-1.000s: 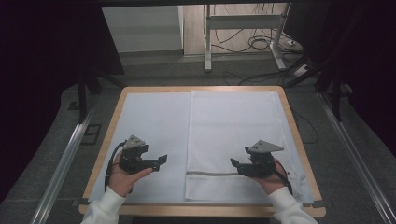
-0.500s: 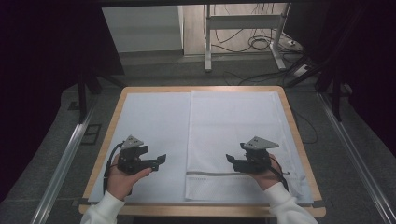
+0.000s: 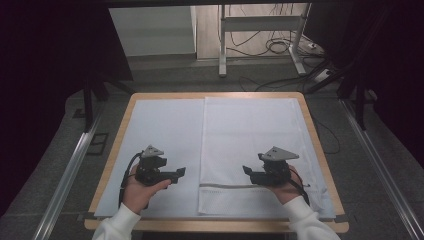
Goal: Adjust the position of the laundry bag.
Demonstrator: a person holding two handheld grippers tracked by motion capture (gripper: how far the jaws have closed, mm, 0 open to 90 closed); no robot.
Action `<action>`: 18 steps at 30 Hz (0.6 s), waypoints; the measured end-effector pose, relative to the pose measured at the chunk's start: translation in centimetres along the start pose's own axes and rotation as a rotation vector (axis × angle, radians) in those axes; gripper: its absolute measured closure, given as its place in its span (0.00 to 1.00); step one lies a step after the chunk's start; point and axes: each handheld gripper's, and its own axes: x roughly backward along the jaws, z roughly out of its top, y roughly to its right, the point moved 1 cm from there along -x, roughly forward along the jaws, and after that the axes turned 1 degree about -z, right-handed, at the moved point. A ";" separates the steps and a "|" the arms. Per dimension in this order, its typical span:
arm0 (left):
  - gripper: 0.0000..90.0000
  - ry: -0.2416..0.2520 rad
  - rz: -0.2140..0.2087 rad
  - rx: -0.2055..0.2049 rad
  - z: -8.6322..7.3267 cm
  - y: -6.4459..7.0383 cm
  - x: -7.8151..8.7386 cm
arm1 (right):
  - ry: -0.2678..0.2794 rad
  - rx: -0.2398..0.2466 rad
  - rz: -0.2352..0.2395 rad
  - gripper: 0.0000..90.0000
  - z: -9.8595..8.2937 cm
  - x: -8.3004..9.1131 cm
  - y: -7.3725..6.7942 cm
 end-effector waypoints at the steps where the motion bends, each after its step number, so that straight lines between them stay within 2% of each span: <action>1: 0.21 -0.015 -0.012 0.005 0.0 0.3 -0.5 | 0.000 -0.002 -0.001 0.30 0.0 0.0 0.1; 12: 0.25 -0.064 -0.040 -0.008 -0.1 2.1 -2.6 | 0.001 0.006 -0.008 0.30 -0.1 0.1 0.1; 18: 0.29 -0.101 -0.048 -0.015 -0.4 2.5 -3.9 | 0.008 0.007 -0.021 0.29 0.0 0.1 0.2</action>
